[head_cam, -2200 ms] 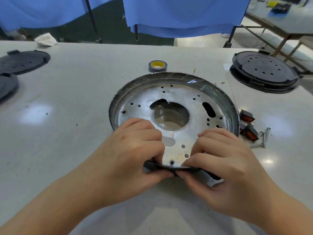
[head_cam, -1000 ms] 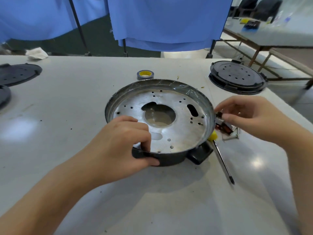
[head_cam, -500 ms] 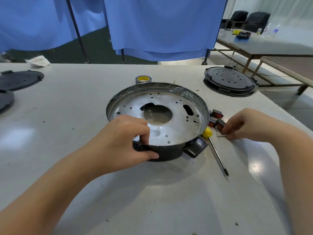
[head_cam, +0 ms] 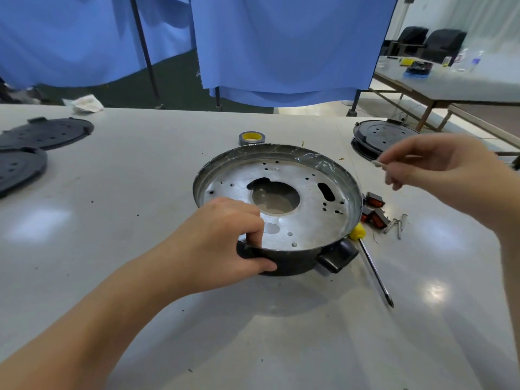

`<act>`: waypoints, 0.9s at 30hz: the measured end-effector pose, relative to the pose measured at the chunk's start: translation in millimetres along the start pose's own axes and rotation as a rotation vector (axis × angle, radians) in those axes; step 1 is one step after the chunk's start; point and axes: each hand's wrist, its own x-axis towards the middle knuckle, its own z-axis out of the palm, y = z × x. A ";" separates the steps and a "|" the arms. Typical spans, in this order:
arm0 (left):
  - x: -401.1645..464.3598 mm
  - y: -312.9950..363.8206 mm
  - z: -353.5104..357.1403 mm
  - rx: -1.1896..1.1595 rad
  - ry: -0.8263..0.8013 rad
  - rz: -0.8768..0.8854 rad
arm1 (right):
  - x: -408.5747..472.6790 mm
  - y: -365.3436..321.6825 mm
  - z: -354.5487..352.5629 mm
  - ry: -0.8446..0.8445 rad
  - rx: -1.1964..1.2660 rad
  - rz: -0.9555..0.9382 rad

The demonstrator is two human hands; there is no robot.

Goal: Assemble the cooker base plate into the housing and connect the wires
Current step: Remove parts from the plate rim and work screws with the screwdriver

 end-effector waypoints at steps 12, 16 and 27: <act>1.2 -0.7 -0.3 0.033 0.005 0.018 | 29.8 -59.0 90.3 -0.556 -0.543 -0.078; 1.0 1.0 -1.3 0.042 0.001 0.016 | 26.7 -55.9 97.4 -0.593 -0.571 -0.104; 3.0 0.4 -0.5 0.028 -0.024 0.005 | 21.7 -59.6 106.7 -0.595 -0.538 -0.184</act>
